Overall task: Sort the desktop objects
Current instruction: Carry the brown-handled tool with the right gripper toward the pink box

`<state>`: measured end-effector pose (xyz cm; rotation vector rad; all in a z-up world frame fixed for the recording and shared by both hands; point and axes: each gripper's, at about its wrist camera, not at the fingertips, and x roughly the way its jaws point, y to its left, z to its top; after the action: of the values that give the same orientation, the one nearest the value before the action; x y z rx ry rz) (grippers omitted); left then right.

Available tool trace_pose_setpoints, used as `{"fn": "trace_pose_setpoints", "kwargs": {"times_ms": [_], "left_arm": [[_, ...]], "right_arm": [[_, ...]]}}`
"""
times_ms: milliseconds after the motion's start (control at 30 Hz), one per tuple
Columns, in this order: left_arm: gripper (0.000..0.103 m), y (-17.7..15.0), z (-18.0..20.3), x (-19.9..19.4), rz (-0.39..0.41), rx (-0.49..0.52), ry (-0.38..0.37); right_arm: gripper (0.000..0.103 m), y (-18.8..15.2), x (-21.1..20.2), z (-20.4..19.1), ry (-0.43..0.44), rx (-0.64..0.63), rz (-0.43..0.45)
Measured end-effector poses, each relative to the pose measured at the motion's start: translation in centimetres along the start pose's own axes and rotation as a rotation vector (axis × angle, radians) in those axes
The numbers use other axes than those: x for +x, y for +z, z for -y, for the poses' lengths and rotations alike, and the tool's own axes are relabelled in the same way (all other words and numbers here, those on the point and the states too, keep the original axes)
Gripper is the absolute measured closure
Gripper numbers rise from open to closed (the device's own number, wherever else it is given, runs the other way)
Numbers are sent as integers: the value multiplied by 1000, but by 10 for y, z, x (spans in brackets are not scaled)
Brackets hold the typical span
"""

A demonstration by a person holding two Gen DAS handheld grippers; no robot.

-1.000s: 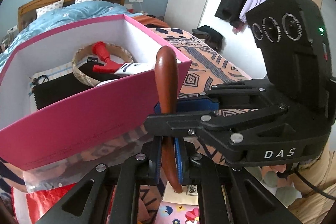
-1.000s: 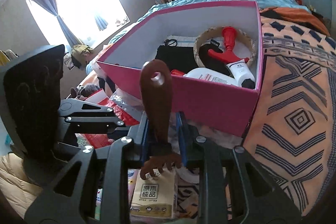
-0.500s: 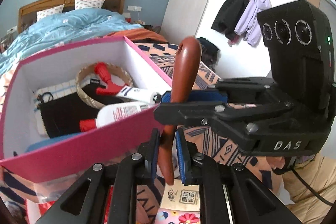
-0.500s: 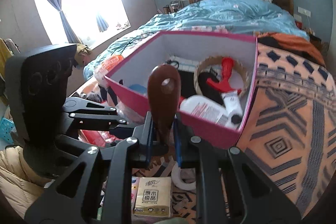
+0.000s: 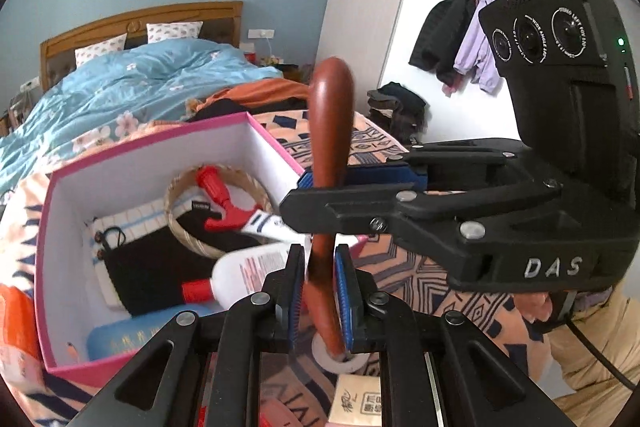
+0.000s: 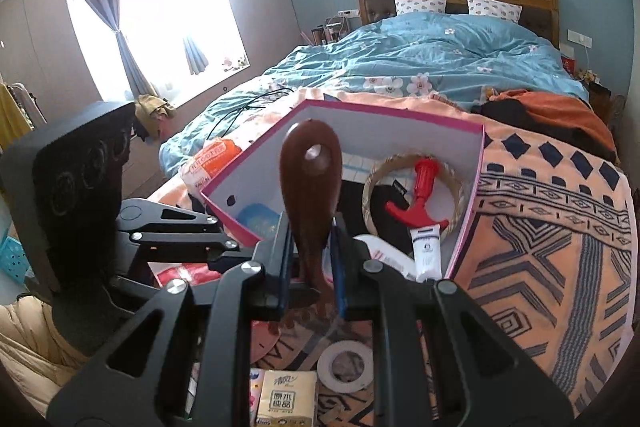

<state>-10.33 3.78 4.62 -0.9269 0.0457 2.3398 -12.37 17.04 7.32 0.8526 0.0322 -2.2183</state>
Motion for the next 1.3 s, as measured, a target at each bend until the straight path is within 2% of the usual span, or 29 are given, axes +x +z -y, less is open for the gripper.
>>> {"fn": "trace_pose_setpoints", "kwargs": {"times_ms": [333, 633, 1300], "left_arm": [[89, 15, -9, 7, -2, -16, 2], [89, 28, -20, 16, -15, -43, 8], [89, 34, -42, 53, -91, -89, 14]], "right_arm": [[84, 19, 5, 3, -16, -12, 12], [84, 30, 15, 16, -26, 32, 19], [84, 31, 44, 37, -41, 111, -33]]}}
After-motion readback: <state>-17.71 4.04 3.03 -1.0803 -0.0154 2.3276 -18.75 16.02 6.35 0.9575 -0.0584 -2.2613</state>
